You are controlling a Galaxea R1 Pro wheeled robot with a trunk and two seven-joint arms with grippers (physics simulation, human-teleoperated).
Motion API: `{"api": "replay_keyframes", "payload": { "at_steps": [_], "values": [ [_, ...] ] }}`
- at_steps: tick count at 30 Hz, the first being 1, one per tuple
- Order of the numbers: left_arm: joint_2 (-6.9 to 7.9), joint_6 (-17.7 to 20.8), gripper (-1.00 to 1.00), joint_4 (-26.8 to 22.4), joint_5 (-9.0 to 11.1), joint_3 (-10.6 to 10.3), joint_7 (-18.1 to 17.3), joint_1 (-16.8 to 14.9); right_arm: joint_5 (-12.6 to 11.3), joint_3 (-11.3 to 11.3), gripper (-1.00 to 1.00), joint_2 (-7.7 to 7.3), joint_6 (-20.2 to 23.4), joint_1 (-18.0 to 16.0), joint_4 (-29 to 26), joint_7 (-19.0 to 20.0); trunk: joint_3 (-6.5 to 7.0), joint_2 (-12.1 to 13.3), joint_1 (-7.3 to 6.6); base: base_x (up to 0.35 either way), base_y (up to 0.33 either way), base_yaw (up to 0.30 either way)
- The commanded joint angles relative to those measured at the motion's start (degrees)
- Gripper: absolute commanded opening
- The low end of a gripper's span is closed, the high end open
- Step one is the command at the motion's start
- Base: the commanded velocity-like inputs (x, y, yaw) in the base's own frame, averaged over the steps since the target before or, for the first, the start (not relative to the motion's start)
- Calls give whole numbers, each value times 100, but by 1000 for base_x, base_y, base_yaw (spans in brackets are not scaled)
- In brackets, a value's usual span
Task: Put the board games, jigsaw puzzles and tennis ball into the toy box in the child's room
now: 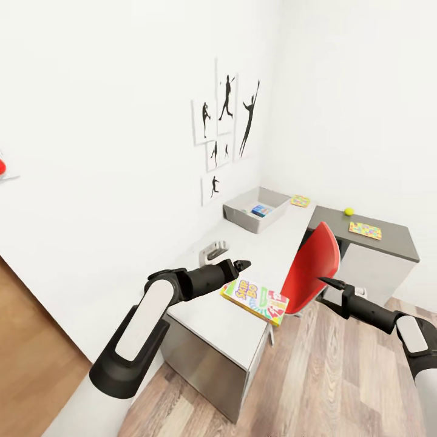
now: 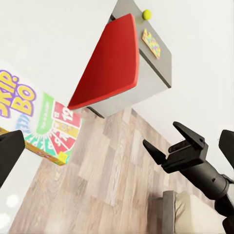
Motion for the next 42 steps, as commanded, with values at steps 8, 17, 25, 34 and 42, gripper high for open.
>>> {"api": "replay_keyframes", "payload": {
  "at_steps": [8,17,25,34,42],
  "values": [
    [-6,11,100,-16,217,91,62,-24,37,331,100,15,23,-43,289,47,12,-12,4,0,0,-249],
    [4,18,100,-17,500,290,161,-22,32,660,100,50,23,-57,294,51,22,-12,4,0,0,-117],
    [10,124,100,-18,670,345,258,-32,28,847,100,50,23,-62,287,54,-47,-173,92,0,0,-27],
    [-3,303,100,-18,720,377,237,-48,23,900,100,41,23,-63,283,60,-208,-534,289,0,0,-6],
    [-16,344,100,-18,787,385,225,-99,23,911,100,36,23,-64,279,61,-352,-855,465,0,0,-1]
  ]
}}
